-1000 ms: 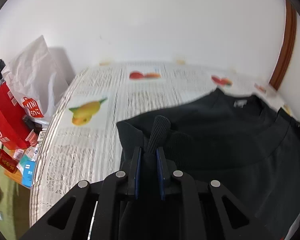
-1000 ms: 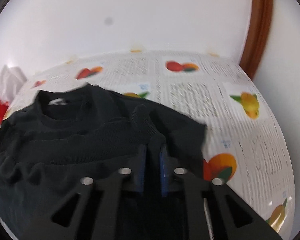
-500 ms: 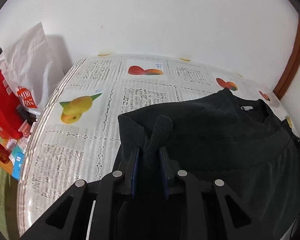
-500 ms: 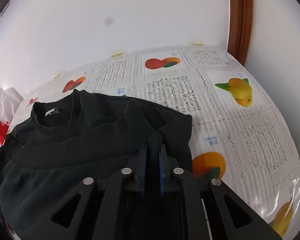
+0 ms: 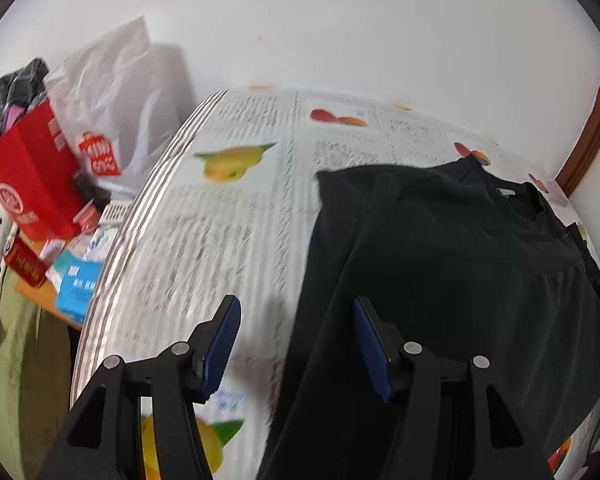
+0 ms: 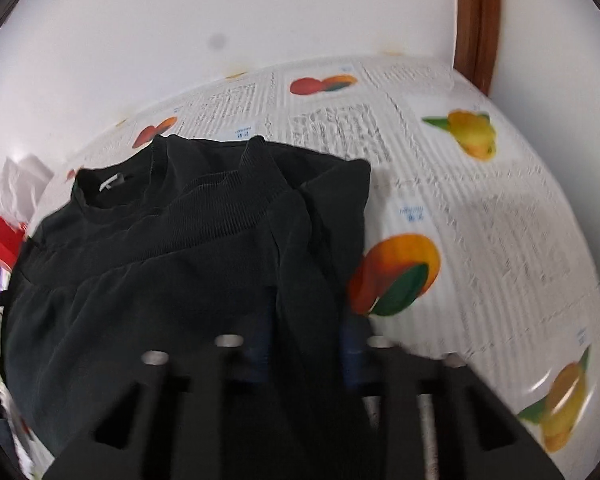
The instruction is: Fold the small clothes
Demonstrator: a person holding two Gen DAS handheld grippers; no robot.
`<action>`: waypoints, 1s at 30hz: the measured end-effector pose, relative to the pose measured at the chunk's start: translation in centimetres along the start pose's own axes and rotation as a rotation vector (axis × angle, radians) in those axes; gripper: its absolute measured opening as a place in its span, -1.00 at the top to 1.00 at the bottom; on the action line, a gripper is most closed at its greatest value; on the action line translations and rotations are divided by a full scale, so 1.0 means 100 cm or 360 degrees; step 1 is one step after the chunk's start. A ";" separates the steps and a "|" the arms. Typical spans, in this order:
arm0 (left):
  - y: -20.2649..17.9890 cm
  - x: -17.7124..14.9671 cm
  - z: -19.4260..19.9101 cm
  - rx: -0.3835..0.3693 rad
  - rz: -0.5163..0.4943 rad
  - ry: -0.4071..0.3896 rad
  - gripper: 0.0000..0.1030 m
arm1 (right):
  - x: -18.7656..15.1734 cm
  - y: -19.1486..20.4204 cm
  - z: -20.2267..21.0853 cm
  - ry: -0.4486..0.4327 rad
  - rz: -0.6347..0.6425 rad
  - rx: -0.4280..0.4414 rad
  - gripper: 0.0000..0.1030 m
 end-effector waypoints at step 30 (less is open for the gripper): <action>0.076 -0.101 0.025 0.0218 0.0128 -0.0067 -0.30 | -0.063 0.100 0.063 -0.0211 0.0117 -0.0206 -0.05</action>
Point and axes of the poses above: each gripper's, at about its wrist camera, not at the fingertips, and z roughly against the way its jaws point, y to its left, x to its top, the point moved 3 cm from there along -z, roughly the way its jaws point, and after that the axes turned 12 degrees about y, right-handed, at the moved point
